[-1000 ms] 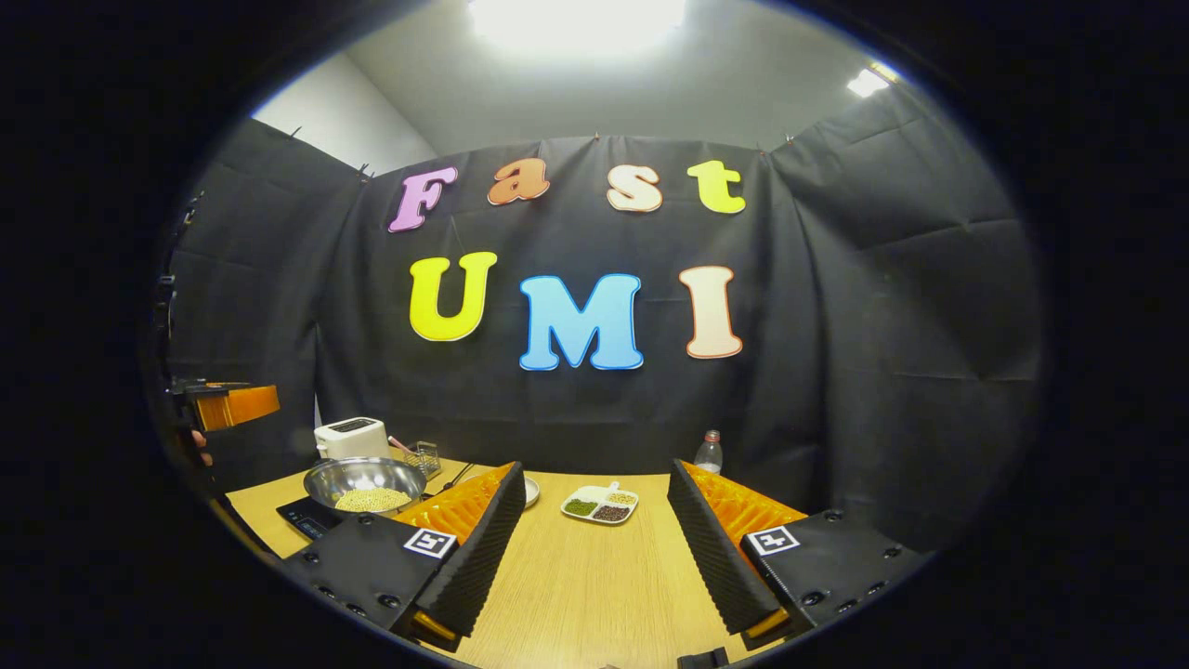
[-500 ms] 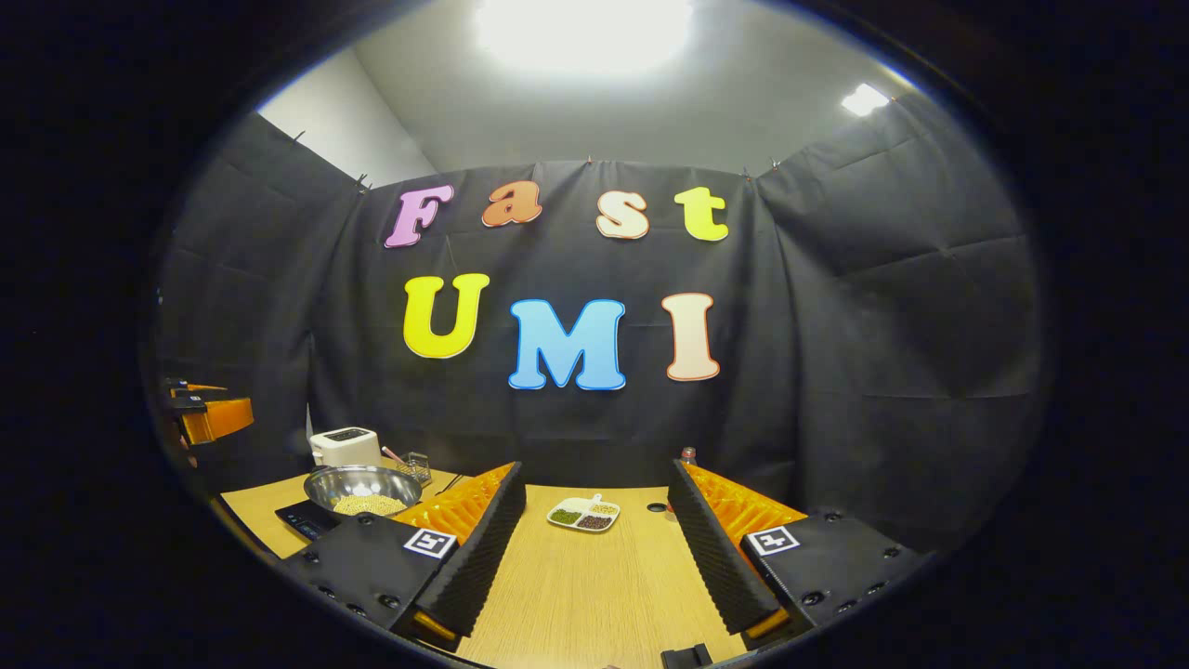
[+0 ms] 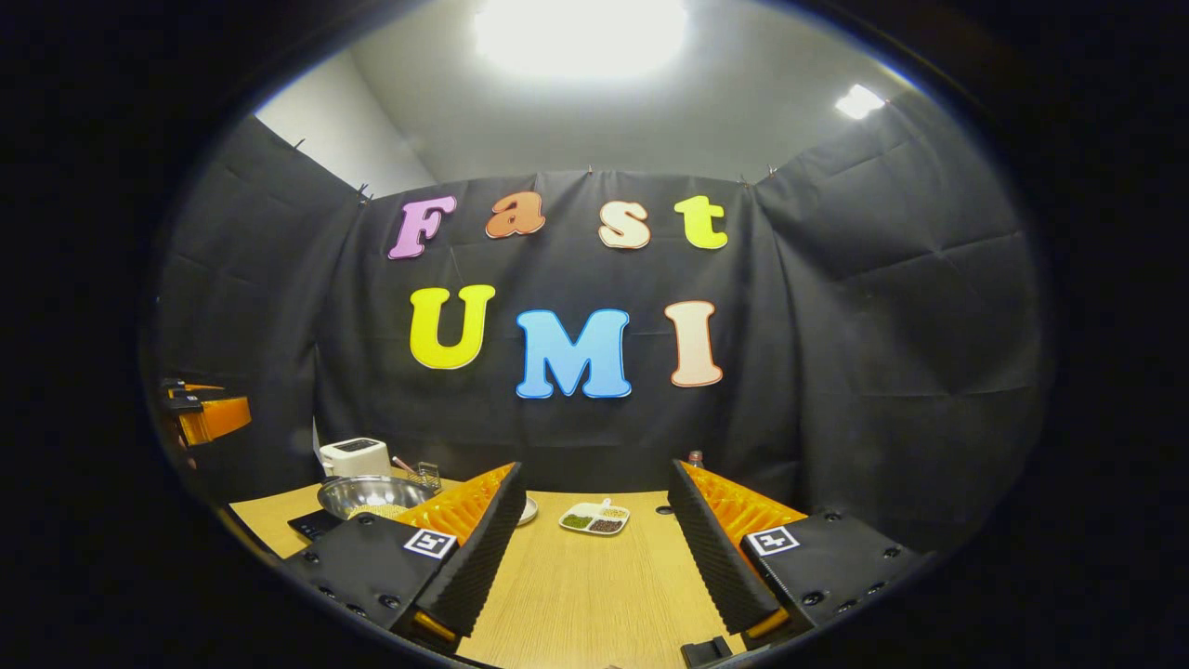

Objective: First push the handle of the pot to place it horizontally, then grasp the pot with both hands and set it on the induction cooktop.

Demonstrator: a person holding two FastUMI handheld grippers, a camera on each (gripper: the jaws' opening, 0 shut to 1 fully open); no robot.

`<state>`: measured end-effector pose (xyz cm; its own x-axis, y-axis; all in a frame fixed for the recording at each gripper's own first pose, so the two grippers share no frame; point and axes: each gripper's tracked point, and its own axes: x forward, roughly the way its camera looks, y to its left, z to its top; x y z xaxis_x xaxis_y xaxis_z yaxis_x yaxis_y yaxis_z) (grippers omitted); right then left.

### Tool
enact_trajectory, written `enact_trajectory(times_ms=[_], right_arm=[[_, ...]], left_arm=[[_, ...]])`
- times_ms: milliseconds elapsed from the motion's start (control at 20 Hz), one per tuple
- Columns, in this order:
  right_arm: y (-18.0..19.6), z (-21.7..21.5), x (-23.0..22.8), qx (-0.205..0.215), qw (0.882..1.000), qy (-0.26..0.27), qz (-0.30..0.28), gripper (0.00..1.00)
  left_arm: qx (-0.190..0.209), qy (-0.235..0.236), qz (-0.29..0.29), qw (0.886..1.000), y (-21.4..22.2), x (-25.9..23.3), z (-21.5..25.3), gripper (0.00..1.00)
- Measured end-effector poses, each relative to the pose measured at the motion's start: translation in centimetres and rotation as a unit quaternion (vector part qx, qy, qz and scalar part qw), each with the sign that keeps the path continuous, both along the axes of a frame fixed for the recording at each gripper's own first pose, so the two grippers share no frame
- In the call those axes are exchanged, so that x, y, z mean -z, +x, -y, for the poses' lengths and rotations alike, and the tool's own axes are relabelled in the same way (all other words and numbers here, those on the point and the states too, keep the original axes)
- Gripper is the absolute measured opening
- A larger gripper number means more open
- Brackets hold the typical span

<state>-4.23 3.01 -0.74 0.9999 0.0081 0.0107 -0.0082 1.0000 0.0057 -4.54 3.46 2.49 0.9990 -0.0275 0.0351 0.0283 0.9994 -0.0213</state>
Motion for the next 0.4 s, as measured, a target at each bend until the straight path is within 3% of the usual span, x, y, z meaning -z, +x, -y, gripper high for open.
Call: enact_trajectory(times_ms=[400], right_arm=[[-0.85,-0.94,-0.18,0.001,1.000,-0.003,0.002,0.98]], left_arm=[[-0.003,-0.004,-0.001,1.000,-0.57,0.18,-0.93,0.76]])
